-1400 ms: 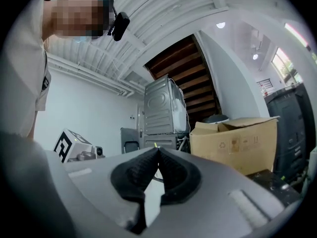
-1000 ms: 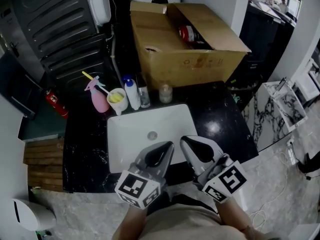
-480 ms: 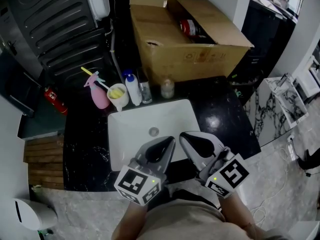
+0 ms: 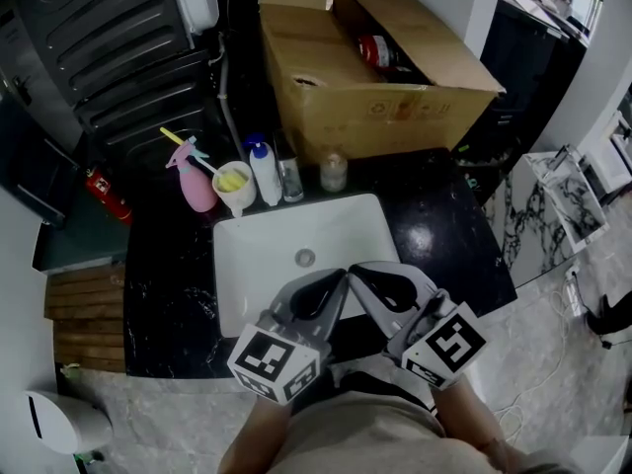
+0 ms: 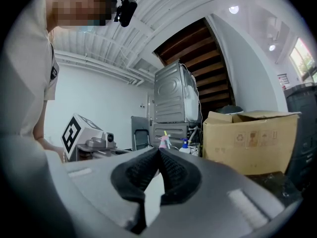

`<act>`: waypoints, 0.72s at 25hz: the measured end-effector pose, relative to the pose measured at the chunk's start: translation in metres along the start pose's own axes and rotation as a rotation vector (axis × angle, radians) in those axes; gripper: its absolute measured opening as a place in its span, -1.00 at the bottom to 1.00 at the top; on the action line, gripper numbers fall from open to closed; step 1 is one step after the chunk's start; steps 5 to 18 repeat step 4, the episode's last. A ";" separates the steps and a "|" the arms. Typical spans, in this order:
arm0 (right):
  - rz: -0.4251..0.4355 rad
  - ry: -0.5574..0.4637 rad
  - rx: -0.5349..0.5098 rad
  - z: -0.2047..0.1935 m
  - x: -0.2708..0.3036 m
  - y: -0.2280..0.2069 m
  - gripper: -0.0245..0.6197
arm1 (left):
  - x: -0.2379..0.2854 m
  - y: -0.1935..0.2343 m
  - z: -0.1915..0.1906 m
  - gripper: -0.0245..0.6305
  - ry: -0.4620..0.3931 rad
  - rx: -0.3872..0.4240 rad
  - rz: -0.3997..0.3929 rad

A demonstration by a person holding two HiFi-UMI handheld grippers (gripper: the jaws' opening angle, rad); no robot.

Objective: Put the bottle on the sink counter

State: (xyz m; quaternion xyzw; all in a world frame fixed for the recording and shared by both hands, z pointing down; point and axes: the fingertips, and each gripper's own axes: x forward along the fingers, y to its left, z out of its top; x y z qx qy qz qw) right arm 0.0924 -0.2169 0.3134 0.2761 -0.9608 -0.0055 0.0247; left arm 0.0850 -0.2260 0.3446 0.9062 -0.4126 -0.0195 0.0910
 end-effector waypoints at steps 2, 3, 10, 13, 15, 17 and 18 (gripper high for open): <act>-0.001 0.004 -0.006 0.001 0.000 0.000 -0.91 | 0.000 0.000 0.000 -0.90 0.002 -0.001 -0.003; -0.004 0.005 -0.009 0.001 0.000 -0.001 -0.91 | 0.000 0.000 0.001 -0.90 0.003 -0.002 -0.004; -0.007 0.006 -0.011 0.001 0.000 -0.002 -0.91 | -0.001 0.000 0.001 -0.90 0.004 -0.003 -0.006; -0.007 0.006 -0.011 0.001 0.000 -0.002 -0.91 | -0.001 0.000 0.001 -0.90 0.004 -0.003 -0.006; -0.007 0.006 -0.011 0.001 0.000 -0.002 -0.91 | -0.001 0.000 0.001 -0.90 0.004 -0.003 -0.006; -0.007 0.006 -0.011 0.001 0.000 -0.002 -0.91 | -0.001 0.000 0.001 -0.90 0.004 -0.003 -0.006; -0.007 0.006 -0.011 0.001 0.000 -0.002 -0.91 | -0.001 0.000 0.001 -0.90 0.004 -0.003 -0.006</act>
